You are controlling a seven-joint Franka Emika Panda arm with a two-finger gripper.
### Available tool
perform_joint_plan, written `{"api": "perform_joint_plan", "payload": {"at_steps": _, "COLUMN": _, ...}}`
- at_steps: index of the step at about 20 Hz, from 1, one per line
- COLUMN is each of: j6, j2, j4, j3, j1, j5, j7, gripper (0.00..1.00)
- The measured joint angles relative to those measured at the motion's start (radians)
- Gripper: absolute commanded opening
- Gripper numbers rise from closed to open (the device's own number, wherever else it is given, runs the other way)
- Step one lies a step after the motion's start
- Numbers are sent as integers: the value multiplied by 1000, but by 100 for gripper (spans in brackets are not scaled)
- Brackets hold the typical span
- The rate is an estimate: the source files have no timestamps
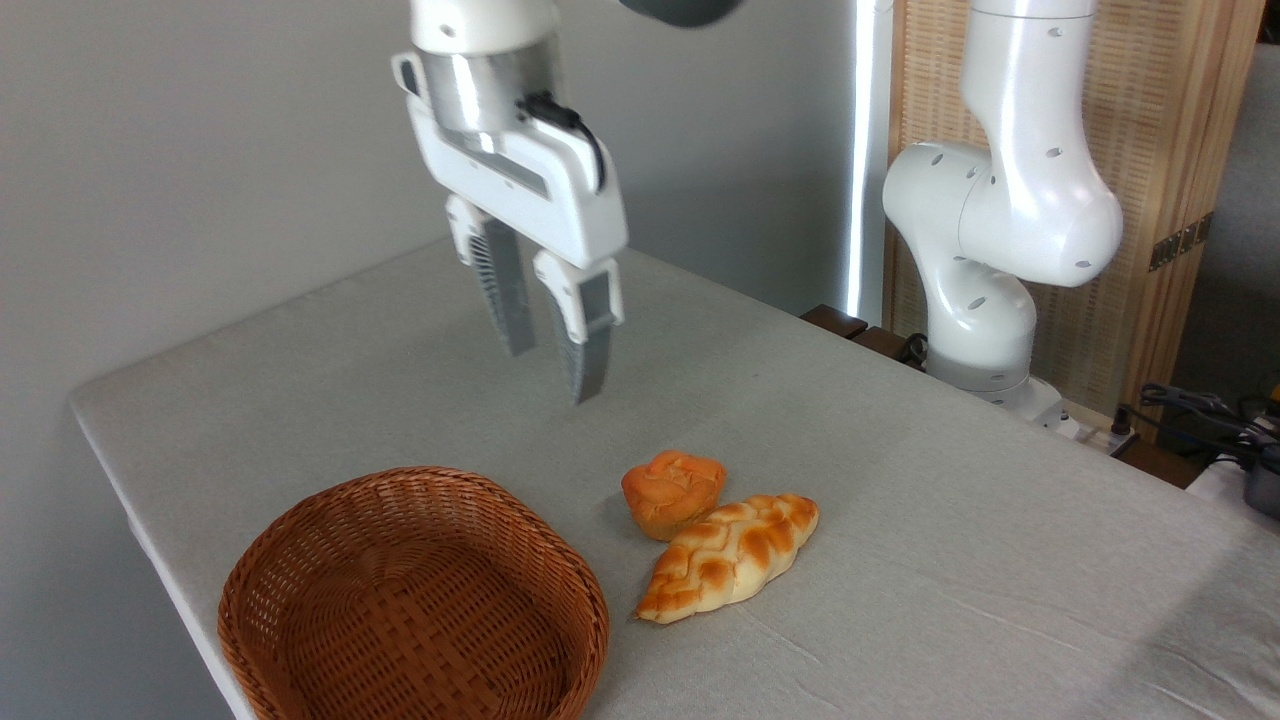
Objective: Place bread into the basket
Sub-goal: 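Move the open gripper toward the small orange bun, then lower the gripper around the orange bun and close on it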
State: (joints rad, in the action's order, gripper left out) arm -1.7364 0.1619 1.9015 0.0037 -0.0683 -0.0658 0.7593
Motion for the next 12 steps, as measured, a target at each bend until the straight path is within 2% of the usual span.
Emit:
{"api": "perform_joint_plan", "payload": {"at_steps": 4, "j6": -99, "j2": 100, "j4": 243, "j3": -7, "j1": -35, "j5": 11, "j7": 28, "gripper": 100}}
{"api": "perform_joint_plan", "payload": {"at_steps": 8, "j6": -250, "j2": 112, "j4": 398, "j3": -7, "j1": -45, "j5": 133, "j7": 51, "gripper": 100}}
{"api": "perform_joint_plan", "payload": {"at_steps": 12, "j6": -281, "j2": 112, "j4": 445, "j3": -7, "j1": -47, "j5": 191, "j7": 72, "gripper": 100}}
